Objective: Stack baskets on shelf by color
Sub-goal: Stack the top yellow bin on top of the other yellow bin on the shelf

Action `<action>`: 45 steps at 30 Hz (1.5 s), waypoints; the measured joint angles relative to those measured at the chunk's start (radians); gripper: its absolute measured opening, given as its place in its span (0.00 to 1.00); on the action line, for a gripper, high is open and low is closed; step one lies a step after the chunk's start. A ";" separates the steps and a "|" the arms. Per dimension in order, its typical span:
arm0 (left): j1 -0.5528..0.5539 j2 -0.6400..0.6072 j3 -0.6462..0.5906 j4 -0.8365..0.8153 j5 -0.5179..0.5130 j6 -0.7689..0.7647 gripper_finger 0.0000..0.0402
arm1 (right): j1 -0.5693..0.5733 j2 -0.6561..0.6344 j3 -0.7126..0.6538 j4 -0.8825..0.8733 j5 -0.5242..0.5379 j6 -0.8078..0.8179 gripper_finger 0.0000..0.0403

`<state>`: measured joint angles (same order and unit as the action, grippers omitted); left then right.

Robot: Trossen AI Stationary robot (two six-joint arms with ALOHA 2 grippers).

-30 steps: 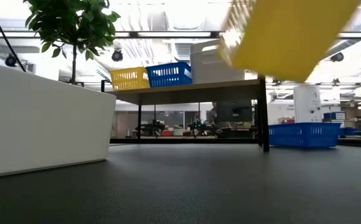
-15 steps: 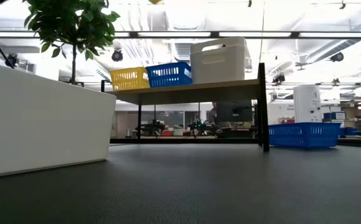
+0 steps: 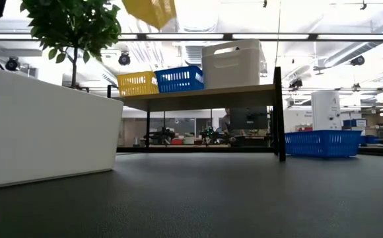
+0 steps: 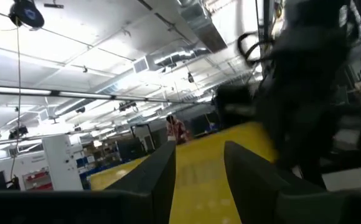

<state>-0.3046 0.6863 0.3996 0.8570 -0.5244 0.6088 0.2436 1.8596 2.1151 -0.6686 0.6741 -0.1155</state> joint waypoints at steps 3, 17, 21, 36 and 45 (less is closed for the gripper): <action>0.000 -0.001 0.000 -0.001 0.000 -0.001 0.30 | -0.059 0.030 0.040 -0.019 0.001 0.019 0.03; -0.011 0.058 0.047 0.056 0.368 -0.132 0.30 | -0.237 0.057 0.016 -0.029 -0.049 0.031 0.03; -0.042 0.036 0.052 0.058 0.501 -0.185 0.30 | -0.261 0.075 0.014 -0.021 -0.054 0.016 0.03; -0.190 0.032 0.016 0.082 0.553 -0.151 0.30 | -0.313 0.110 0.011 0.047 -0.089 -0.040 0.03; -0.237 0.014 0.015 0.078 0.554 -0.149 0.30 | -0.316 0.121 0.008 0.086 -0.107 -0.060 0.03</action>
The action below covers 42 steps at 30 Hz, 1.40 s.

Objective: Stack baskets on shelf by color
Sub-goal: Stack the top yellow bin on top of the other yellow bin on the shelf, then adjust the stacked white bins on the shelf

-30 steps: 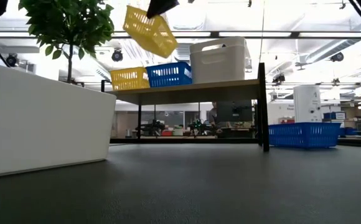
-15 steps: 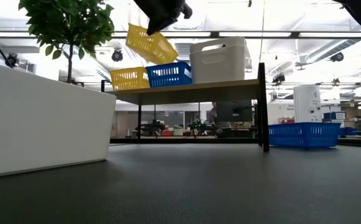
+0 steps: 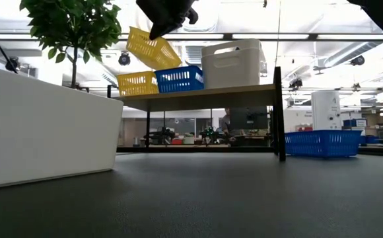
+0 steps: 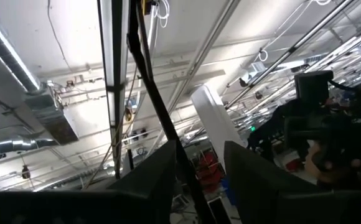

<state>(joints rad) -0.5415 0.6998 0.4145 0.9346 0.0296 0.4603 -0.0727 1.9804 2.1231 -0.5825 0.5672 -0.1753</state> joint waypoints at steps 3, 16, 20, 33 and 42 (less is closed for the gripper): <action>-0.004 -0.017 -0.008 -0.002 0.003 0.000 0.30 | 0.000 0.005 -0.008 0.017 0.000 -0.001 0.03; -0.005 -0.086 -0.047 -0.002 0.005 0.000 0.30 | -0.021 0.034 -0.036 0.068 0.000 -0.001 0.03; -0.005 -0.119 -0.067 0.000 0.005 0.000 0.30 | -0.022 0.034 -0.053 0.078 -0.002 -0.005 0.03; -0.004 -0.145 -0.082 -0.001 0.005 0.000 0.30 | -0.027 0.034 -0.066 0.087 0.000 0.004 0.24; -0.004 -0.144 -0.082 -0.002 0.005 0.000 0.30 | -0.006 0.028 0.032 0.004 0.001 -0.019 0.34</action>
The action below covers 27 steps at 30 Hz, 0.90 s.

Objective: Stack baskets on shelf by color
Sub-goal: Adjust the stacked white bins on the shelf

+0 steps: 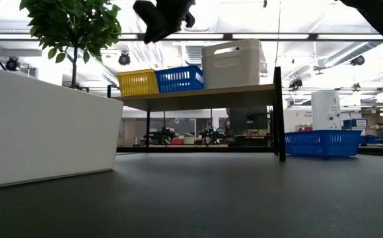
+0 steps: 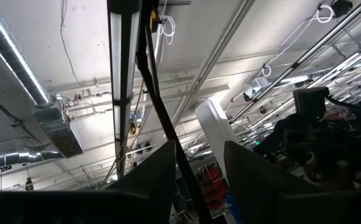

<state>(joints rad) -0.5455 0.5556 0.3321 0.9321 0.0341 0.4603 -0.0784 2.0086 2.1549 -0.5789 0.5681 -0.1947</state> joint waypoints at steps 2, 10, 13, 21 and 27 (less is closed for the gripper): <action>0.000 0.000 0.000 0.000 0.000 0.000 0.30 | 0.008 -0.004 0.042 -0.085 0.000 0.006 0.33; 0.000 0.000 0.000 -0.001 0.000 0.000 0.30 | 0.004 -0.041 0.192 -0.556 -0.075 0.157 0.17; 0.000 -0.001 0.000 -0.001 0.000 0.000 0.30 | -0.029 -0.051 0.185 -0.642 -0.159 0.200 0.09; 0.000 -0.002 0.000 0.000 0.000 0.000 0.30 | -0.089 -0.052 0.174 -0.681 -0.262 0.228 0.02; 0.000 -0.002 0.000 0.000 0.000 0.000 0.30 | -0.097 -0.052 0.167 -0.711 -0.262 0.232 0.02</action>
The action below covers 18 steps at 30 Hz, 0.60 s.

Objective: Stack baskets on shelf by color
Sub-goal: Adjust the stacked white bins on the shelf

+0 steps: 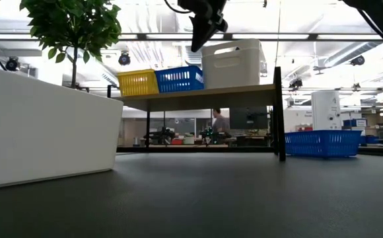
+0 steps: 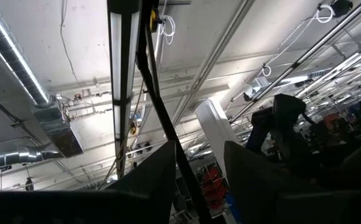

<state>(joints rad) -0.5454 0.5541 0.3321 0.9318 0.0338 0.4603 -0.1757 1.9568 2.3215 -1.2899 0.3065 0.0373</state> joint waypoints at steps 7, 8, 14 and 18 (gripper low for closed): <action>0.000 0.000 0.000 0.000 0.000 0.000 0.30 | 0.000 0.002 -0.008 -0.054 0.000 0.048 0.02; 0.000 0.000 0.000 0.000 0.000 0.000 0.30 | 0.000 0.001 -0.008 -0.059 0.000 0.052 0.02; 0.000 0.000 0.000 0.000 0.000 0.000 0.30 | 0.004 0.001 -0.008 -0.069 0.000 0.067 0.02; 0.000 0.002 0.000 0.000 0.000 0.000 0.30 | 0.011 -0.002 -0.005 -0.069 0.000 0.067 0.02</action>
<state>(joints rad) -0.5455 0.5556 0.3321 0.9321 0.0334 0.4603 -0.1644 1.9551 2.3166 -1.3592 0.3065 0.1040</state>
